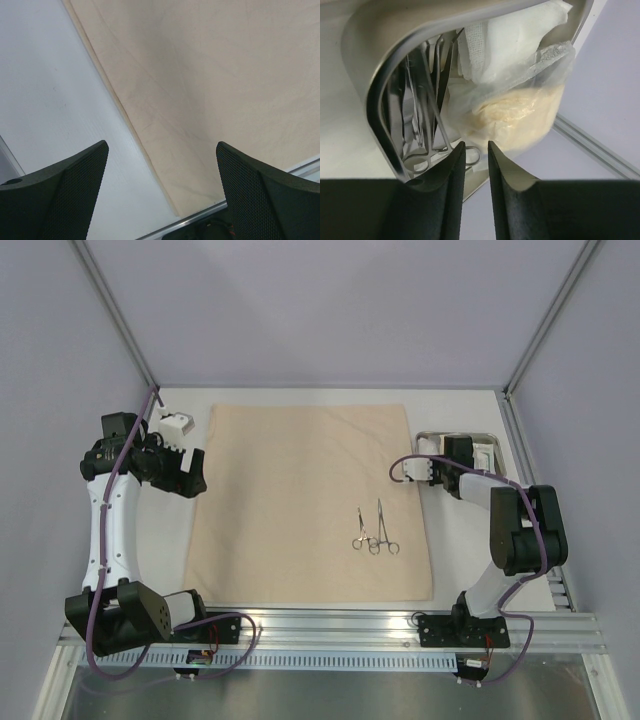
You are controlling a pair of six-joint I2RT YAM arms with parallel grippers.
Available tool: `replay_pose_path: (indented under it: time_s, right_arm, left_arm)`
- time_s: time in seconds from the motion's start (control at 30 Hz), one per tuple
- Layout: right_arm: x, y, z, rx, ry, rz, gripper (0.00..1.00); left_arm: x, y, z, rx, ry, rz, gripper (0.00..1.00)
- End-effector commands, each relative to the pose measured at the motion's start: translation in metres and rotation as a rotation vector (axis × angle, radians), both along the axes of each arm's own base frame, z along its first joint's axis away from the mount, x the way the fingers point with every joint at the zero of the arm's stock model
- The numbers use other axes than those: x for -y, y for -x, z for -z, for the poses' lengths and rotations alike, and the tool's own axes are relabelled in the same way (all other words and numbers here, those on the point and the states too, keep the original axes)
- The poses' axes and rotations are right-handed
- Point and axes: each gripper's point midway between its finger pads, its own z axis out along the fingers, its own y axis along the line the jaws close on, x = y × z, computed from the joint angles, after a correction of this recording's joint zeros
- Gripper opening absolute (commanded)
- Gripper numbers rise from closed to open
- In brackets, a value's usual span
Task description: Prepare the surgical pack
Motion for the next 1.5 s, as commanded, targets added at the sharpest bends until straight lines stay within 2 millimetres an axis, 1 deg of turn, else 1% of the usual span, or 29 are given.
replay_pose_path:
  time_s: [0.0, 0.07, 0.17, 0.23, 0.33, 0.37, 0.4, 0.47, 0.5, 0.53, 0.6, 0.63, 0.67, 0.7, 0.73, 0.77, 0.8, 0.83, 0.9, 0.93, 0.97, 1.0, 1.03, 1.07, 1.13, 1.17, 1.2, 1.33, 1.47]
  right_arm:
    - [-0.001, -0.009, -0.013, 0.059, 0.001, 0.004, 0.27]
    - [0.000, -0.011, -0.019, 0.074, 0.004, 0.008, 0.31]
    - [0.001, -0.015, -0.031, 0.111, 0.002, 0.023, 0.31]
    - [0.001, -0.020, -0.048, 0.163, -0.001, 0.040, 0.31]
    - [-0.006, -0.028, -0.084, 0.253, -0.079, 0.073, 0.31]
    - [-0.011, -0.028, -0.091, 0.258, -0.116, 0.075, 0.32]
    - [-0.015, -0.030, -0.114, 0.306, -0.177, 0.097, 0.32]
    - [-0.029, -0.029, -0.135, 0.332, -0.268, 0.105, 0.38]
    - [-0.035, -0.026, -0.159, 0.366, -0.377, 0.153, 0.40]
    - [-0.048, -0.025, -0.173, 0.382, -0.454, 0.160, 0.45]
    - [-0.061, -0.013, -0.198, 0.379, -0.627, 0.241, 0.48]
    - [-0.077, -0.012, -0.224, 0.382, -0.820, 0.313, 0.48]
    - [-0.082, 0.000, -0.222, 0.311, -0.903, 0.400, 0.48]
    - [-0.087, 0.004, -0.227, 0.284, -0.983, 0.466, 0.45]
    - [-0.104, 0.008, -0.244, 0.239, -1.173, 0.547, 0.43]
    - [-0.108, 0.020, -0.231, 0.149, -1.204, 0.626, 0.40]
    - [-0.114, 0.027, -0.227, 0.101, -1.247, 0.671, 0.37]
    - [-0.126, 0.035, -0.223, 0.044, -1.297, 0.712, 0.30]
    - [-0.141, 0.058, -0.200, -0.064, -1.353, 0.848, 0.26]
    - [-0.155, 0.069, -0.190, -0.098, -1.332, 0.859, 0.26]
    - [-0.161, 0.086, -0.170, -0.139, -1.306, 0.923, 0.26]
    - [-0.168, 0.095, -0.159, -0.161, -1.284, 0.939, 0.26]
    - [-0.185, 0.108, -0.148, -0.186, -1.246, 0.928, 0.26]
    - [-0.192, 0.123, -0.124, -0.237, -1.210, 0.973, 0.26]
    - [-0.212, 0.143, -0.102, -0.300, -1.156, 0.987, 0.24]
    - [-0.216, 0.152, -0.082, -0.337, -1.125, 1.037, 0.23]
    - [-0.225, 0.161, -0.073, -0.371, -1.110, 1.035, 0.21]
    - [-0.242, 0.174, -0.038, -0.403, -1.019, 1.044, 0.20]
    - [-0.251, 0.178, -0.016, -0.438, -0.938, 1.046, 0.19]
  left_arm:
    - [0.000, -0.003, -0.002, 0.039, -0.010, 0.030, 0.98]
    - [-0.001, -0.005, -0.001, 0.038, -0.014, 0.028, 0.98]
    - [0.000, -0.004, 0.001, 0.033, -0.010, 0.028, 0.98]
    - [0.000, -0.004, 0.000, 0.037, -0.007, 0.027, 0.98]
    - [0.001, -0.005, -0.001, 0.038, -0.004, 0.026, 0.98]
    - [0.000, -0.005, -0.001, 0.039, -0.003, 0.022, 0.98]
    - [0.000, -0.005, -0.002, 0.038, -0.001, 0.017, 0.98]
    - [0.001, -0.005, -0.002, 0.032, 0.006, 0.007, 0.98]
    - [0.000, -0.004, -0.002, 0.031, 0.005, -0.002, 0.98]
    - [-0.001, -0.003, -0.001, 0.022, 0.004, -0.013, 0.98]
    - [-0.007, -0.001, 0.000, 0.005, -0.021, -0.047, 0.98]
    - [-0.009, 0.002, 0.002, -0.011, -0.028, -0.062, 0.98]
    - [-0.012, 0.004, 0.003, -0.021, -0.042, -0.074, 0.98]
    - [-0.017, 0.006, 0.005, -0.037, -0.066, -0.095, 0.98]
    - [-0.018, 0.011, 0.007, -0.058, -0.073, -0.102, 0.98]
    - [-0.019, 0.014, 0.008, -0.068, -0.081, -0.108, 0.98]
    - [-0.021, 0.018, 0.008, -0.072, -0.095, -0.115, 0.98]
    - [-0.021, 0.022, 0.009, -0.085, -0.099, -0.112, 0.98]
    - [-0.020, 0.030, 0.008, -0.084, -0.105, -0.108, 0.98]
    - [-0.019, 0.034, 0.009, -0.090, -0.108, -0.103, 0.98]
    - [-0.017, 0.038, 0.012, -0.094, -0.105, -0.094, 0.98]
    - [-0.015, 0.042, 0.010, -0.085, -0.105, -0.090, 0.98]
    - [-0.014, 0.044, 0.010, -0.084, -0.103, -0.087, 0.98]
    - [-0.014, 0.047, 0.012, -0.086, -0.106, -0.082, 0.98]
    - [-0.012, 0.052, 0.010, -0.073, -0.109, -0.079, 0.98]
    - [-0.013, 0.054, 0.010, -0.071, -0.115, -0.081, 0.98]
    - [-0.012, 0.057, 0.011, -0.073, -0.116, -0.080, 0.98]
    - [-0.008, 0.066, 0.015, -0.072, -0.112, -0.061, 0.98]
    - [-0.006, 0.071, 0.020, -0.065, -0.117, -0.048, 0.98]
